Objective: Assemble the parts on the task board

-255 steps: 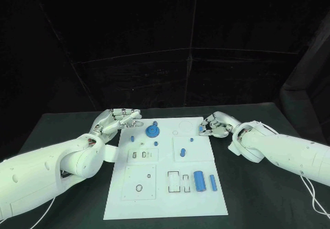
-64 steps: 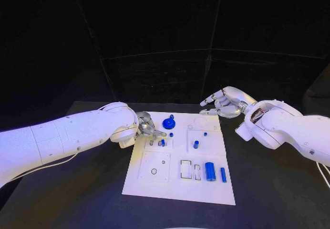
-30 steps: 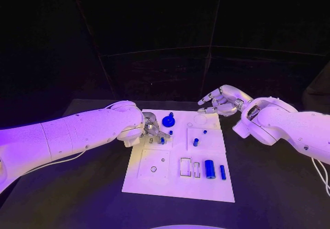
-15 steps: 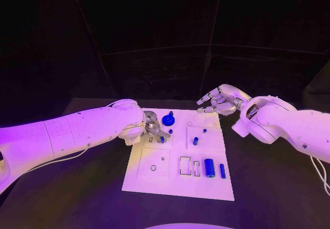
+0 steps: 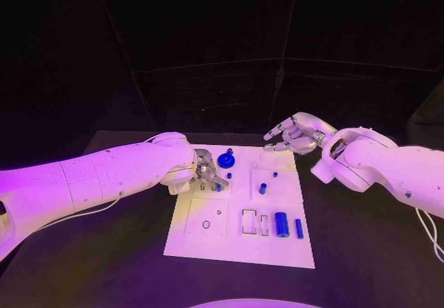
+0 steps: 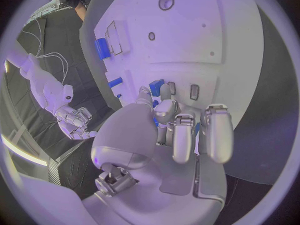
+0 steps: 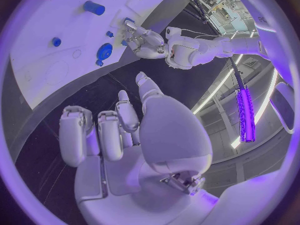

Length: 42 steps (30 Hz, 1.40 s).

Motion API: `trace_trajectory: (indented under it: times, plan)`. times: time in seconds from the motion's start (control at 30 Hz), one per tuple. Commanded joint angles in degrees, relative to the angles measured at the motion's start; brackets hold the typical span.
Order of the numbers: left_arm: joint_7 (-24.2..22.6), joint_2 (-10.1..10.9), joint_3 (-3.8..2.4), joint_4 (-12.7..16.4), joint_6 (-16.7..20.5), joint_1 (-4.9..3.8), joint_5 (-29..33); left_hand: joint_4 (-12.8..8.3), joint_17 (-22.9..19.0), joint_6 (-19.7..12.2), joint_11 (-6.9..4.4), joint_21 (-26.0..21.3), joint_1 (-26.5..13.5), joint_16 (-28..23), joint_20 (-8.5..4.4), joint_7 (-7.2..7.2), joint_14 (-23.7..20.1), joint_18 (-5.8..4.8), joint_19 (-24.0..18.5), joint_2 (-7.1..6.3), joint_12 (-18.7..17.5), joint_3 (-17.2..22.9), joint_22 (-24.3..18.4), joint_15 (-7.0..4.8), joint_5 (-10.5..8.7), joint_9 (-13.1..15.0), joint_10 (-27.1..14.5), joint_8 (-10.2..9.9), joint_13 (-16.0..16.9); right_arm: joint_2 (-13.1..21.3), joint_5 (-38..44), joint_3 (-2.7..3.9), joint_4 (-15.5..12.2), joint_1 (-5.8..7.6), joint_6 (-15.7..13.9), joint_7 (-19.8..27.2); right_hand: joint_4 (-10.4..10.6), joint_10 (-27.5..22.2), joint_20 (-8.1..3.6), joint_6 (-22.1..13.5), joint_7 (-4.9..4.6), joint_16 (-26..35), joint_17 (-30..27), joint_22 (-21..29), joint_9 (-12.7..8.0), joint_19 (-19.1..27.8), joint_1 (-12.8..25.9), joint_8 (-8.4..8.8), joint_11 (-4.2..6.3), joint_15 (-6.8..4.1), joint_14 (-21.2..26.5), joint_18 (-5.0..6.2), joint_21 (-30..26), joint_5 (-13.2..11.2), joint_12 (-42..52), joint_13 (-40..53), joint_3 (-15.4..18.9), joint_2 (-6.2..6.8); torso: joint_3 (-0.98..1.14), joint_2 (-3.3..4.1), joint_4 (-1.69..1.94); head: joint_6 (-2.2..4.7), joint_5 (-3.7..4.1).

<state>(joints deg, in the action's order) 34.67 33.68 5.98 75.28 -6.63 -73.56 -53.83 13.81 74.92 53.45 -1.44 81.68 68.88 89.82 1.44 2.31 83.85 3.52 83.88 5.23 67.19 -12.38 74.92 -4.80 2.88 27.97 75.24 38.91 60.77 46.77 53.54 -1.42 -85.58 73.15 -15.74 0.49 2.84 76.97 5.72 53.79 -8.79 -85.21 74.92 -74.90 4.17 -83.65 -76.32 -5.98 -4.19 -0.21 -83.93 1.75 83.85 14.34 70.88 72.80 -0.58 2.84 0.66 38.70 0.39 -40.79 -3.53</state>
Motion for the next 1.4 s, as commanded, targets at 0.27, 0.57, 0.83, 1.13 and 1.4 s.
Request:
trace_trajectory:
  times: [0.27, 0.57, 0.83, 1.13, 1.4]
  plan:
    - [-0.5, -0.2, -0.02, -0.1, 0.1, -0.13, 0.2, -3.6, 15.1, -1.2, -0.62, 0.3, 5.6, 0.2, -0.54, -0.38, 6.2, -0.71, 1.1, 2.68, 0.2, 4.0, 1.5, -0.62, -0.02, 0.6, 0.1, 0.6, 0.0, -0.2, 0.0, 0.03, 0.1, 0.13, 0.8, 0.2, -0.1, -0.2, -0.19, 0.4, -0.02, 0.4, 4.9, -1.8, 0.0, 0.3, 0.1, -0.3, 0.41, -0.38, -3.7, 1.12, -0.3, 0.4, -0.2, -0.1, 0.3, -0.71, -0.01, 0.01, 0.01, -0.18, -0.05]
    - [-1.7, -0.1, -0.02, 0.1, 1.0, -0.14, 0.7, -9.0, 15.1, -2.9, -1.13, -0.1, 12.5, 0.2, -1.04, -0.83, 6.2, -0.56, 0.8, 4.74, -0.6, 12.3, 0.9, -1.13, 0.06, 0.3, -0.5, -0.4, -0.4, -0.2, 0.0, 0.03, 0.1, 0.12, 1.7, 0.4, -0.4, -0.2, -0.27, 0.4, 0.0, 0.5, 4.9, -1.7, -0.1, 0.3, -0.5, -0.44, 0.47, -0.45, -3.7, 1.13, -0.4, 1.7, -0.3, -0.3, 0.4, -1.09, -0.01, 0.01, 0.02, -0.36, -0.05]
    - [-2.4, 0.8, -0.01, 0.9, 1.7, -0.14, 2.0, -11.7, 15.1, -3.0, -0.48, -0.4, 7.9, 0.2, -0.55, -0.26, 6.2, -0.51, 0.6, -1.56, -1.6, 29.7, 0.7, -0.71, 0.23, 0.3, -0.6, -0.6, -1.2, -0.2, 0.0, 0.03, 0.2, 0.12, 2.2, 0.4, -0.4, -0.2, -0.28, 0.4, 0.0, 0.5, 4.9, -1.7, -0.1, 0.3, -0.5, -0.47, 0.48, -0.46, -3.7, 1.13, -0.4, 2.1, -0.3, -0.3, 0.4, -1.13, -0.04, -0.01, 0.12, -0.47, -0.01]
    - [-3.5, 2.4, 0.0, 3.0, 5.1, -0.11, 2.2, -14.0, 15.1, -3.1, -0.55, -0.5, -1.3, 0.2, -0.52, -0.07, 6.2, -0.47, 0.7, -8.39, -1.4, 48.6, 1.0, -0.42, 0.01, 2.0, 0.1, 1.5, -1.4, -0.2, 0.0, 0.03, 0.4, 0.12, 2.3, 0.7, -0.4, -0.3, -0.29, 0.4, 0.01, 0.6, 4.8, -1.5, -0.1, 0.3, -0.5, -0.51, 0.48, -0.46, -3.7, 1.16, -0.5, 2.3, -0.4, -0.4, 0.4, -1.16, -0.03, -0.01, 0.17, -0.45, -0.35]
    - [-3.2, 3.6, 0.06, 4.7, 6.7, -0.06, 0.2, -14.6, 15.1, -3.1, -0.55, -0.3, -2.5, 0.2, -0.48, -0.13, 6.2, -0.57, 0.8, -8.98, -0.9, 50.7, 1.4, -0.55, 0.12, 2.4, 0.6, 2.1, -0.9, -0.1, 0.0, 0.02, 0.4, 0.12, 2.4, 0.8, -0.4, -0.3, -0.29, 0.4, 0.02, 0.6, 4.8, -1.4, -0.1, 0.4, -0.5, -0.54, 0.48, -0.47, -3.7, 1.18, -0.5, 2.4, -0.5, -0.4, 0.5, -1.16, 0.02, -0.01, 0.12, -0.67, -0.63]
